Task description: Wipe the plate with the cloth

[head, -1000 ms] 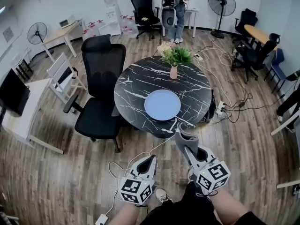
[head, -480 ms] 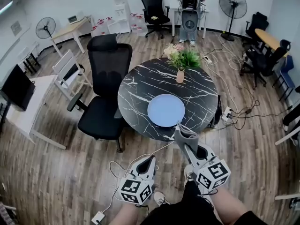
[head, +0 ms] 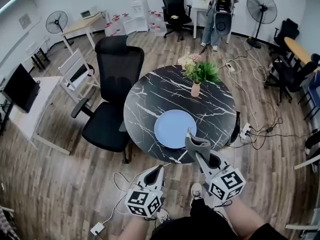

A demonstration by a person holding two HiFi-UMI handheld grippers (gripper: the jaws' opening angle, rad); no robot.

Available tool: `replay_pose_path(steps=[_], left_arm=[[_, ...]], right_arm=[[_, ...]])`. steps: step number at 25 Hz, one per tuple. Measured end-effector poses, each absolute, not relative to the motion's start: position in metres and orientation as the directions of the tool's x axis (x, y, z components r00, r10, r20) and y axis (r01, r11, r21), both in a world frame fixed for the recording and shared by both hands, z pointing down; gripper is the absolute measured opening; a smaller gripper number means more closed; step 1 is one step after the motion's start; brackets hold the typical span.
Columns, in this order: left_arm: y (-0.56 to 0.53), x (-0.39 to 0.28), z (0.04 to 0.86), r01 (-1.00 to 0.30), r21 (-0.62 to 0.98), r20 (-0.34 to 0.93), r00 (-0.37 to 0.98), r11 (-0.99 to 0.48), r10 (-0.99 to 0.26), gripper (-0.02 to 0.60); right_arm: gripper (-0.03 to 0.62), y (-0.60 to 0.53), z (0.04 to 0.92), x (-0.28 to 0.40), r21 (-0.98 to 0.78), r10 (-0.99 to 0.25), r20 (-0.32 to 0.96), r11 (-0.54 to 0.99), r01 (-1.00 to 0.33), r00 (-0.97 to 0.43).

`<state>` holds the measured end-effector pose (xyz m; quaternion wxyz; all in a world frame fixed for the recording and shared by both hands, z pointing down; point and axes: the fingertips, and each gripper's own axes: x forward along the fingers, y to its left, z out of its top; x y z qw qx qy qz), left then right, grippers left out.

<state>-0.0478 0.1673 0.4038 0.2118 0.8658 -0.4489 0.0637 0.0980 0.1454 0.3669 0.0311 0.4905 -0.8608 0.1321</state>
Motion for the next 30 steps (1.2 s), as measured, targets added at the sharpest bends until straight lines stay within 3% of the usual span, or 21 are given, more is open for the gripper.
replay_pose_path(steps=[16,30], left_arm=[[0.094,0.011,0.408,-0.881,0.304,0.315,0.451,-0.362,-0.835,0.018],[0.074,0.025,0.405,-0.920,0.284,0.325,0.357,-0.270,-0.876,0.018]], right_arm=[[0.058,0.055,0.376,0.160,-0.207,-0.752,0.191,0.598,-0.775,-0.631],[0.058,0.031,0.381,0.174,-0.210,-0.686,0.203,0.666,-0.716,-0.698]])
